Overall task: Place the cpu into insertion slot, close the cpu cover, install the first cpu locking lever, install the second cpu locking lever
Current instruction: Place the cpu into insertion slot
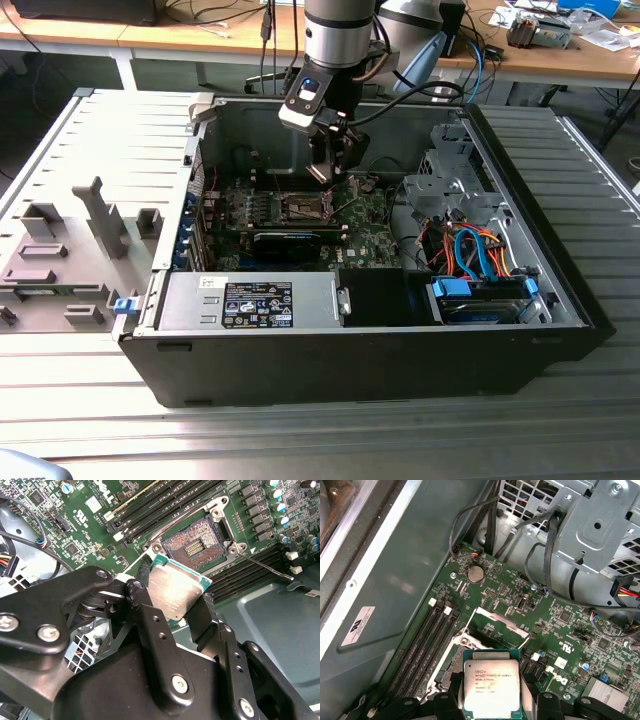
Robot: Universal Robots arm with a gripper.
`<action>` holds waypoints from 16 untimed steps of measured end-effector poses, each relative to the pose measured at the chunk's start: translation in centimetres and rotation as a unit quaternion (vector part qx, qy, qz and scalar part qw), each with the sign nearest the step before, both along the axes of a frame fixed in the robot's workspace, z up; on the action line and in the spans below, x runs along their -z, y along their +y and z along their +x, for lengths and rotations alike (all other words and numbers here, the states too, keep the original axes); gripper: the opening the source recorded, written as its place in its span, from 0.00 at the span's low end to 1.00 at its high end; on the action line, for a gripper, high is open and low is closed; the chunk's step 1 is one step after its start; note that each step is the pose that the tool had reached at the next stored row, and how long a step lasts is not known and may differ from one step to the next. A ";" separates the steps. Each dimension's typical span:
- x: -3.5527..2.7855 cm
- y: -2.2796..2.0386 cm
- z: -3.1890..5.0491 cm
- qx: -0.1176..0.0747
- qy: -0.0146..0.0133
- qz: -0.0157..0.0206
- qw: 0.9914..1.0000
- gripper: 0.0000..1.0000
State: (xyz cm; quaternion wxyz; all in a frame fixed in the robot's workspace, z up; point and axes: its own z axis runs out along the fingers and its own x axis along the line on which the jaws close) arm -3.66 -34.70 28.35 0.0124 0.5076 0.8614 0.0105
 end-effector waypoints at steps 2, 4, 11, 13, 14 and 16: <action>0.00 0.00 0.00 0.001 0.000 0.000 1.000 0.55; 0.00 0.00 0.00 0.001 0.000 0.000 1.000 0.55; 0.01 0.00 0.00 0.005 0.000 0.000 1.000 0.55; 0.01 0.00 0.00 0.005 0.000 0.000 1.000 0.55; 0.02 0.00 0.00 0.006 0.000 0.000 1.000 0.55; 0.02 0.00 0.00 0.007 0.000 0.000 1.000 0.55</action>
